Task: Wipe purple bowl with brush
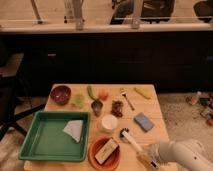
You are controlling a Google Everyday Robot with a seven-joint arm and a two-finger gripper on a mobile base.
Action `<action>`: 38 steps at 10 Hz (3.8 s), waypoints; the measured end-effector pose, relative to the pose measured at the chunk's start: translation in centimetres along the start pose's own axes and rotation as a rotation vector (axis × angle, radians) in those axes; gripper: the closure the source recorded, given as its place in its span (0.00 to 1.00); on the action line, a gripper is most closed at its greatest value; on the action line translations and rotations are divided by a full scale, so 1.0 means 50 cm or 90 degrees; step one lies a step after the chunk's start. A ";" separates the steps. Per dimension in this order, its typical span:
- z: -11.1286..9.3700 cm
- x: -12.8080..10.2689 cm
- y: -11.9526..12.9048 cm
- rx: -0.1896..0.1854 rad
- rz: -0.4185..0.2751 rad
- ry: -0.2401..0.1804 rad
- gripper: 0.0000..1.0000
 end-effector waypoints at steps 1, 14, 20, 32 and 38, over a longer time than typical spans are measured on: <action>-0.017 0.006 -0.007 0.008 0.003 -0.005 1.00; -0.226 -0.128 -0.021 0.111 -0.013 -0.111 1.00; -0.226 -0.189 -0.004 0.106 -0.041 -0.119 1.00; -0.243 -0.401 -0.094 0.156 -0.104 -0.213 1.00; -0.154 -0.596 0.016 0.072 -0.244 -0.192 1.00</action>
